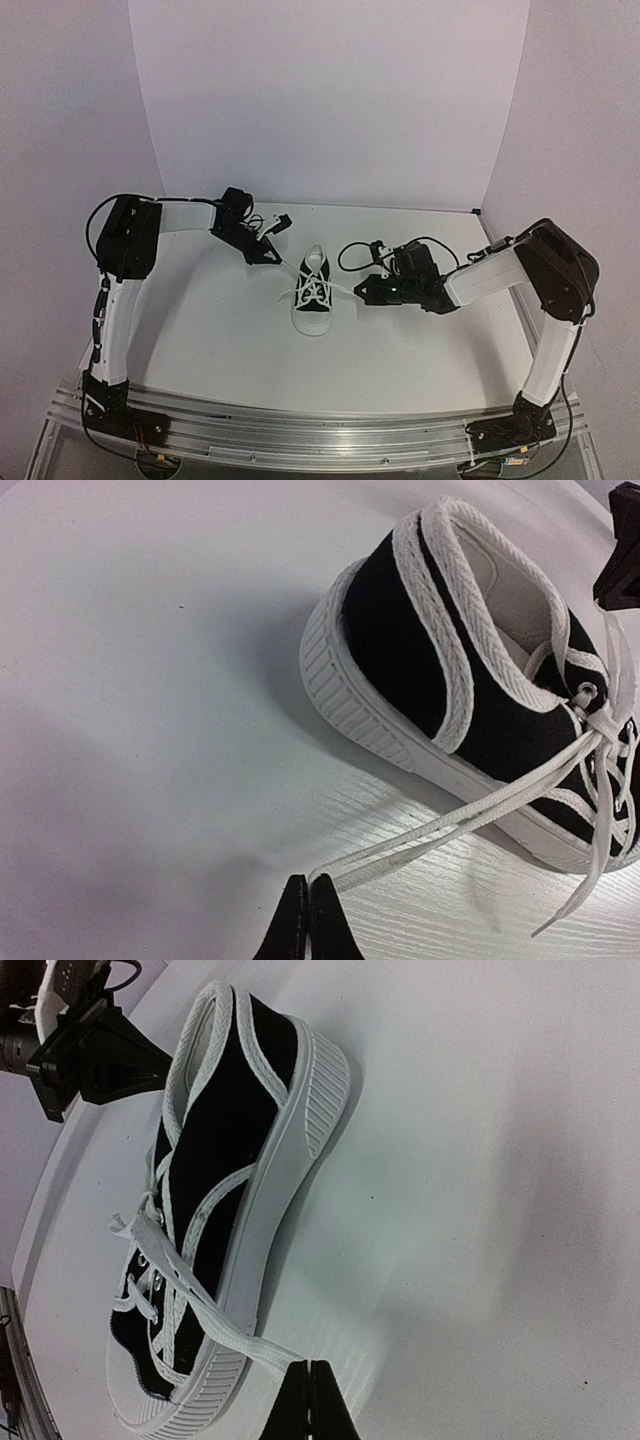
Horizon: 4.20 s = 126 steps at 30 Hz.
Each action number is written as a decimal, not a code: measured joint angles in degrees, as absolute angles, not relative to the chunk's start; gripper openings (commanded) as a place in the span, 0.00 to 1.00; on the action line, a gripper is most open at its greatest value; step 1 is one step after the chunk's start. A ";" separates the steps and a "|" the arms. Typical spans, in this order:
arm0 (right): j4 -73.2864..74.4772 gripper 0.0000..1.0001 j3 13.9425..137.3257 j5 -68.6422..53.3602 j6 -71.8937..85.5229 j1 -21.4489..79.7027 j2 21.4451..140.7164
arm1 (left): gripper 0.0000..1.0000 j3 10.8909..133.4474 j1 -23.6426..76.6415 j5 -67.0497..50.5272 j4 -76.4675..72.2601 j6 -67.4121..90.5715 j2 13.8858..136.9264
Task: Tie the shoes
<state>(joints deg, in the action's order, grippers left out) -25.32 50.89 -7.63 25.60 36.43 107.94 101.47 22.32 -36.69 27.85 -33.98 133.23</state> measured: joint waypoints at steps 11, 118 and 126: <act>-25.14 0.00 51.23 -9.46 26.04 36.27 108.50 | 0.01 100.95 21.69 -36.80 27.64 -36.41 133.04; -13.85 0.21 71.16 -1.56 33.26 45.40 116.82 | 0.00 107.68 31.78 -44.39 38.77 -39.64 133.49; -13.29 0.22 74.79 -1.04 33.37 45.31 120.94 | 0.00 108.03 30.09 -48.24 40.49 -37.52 134.36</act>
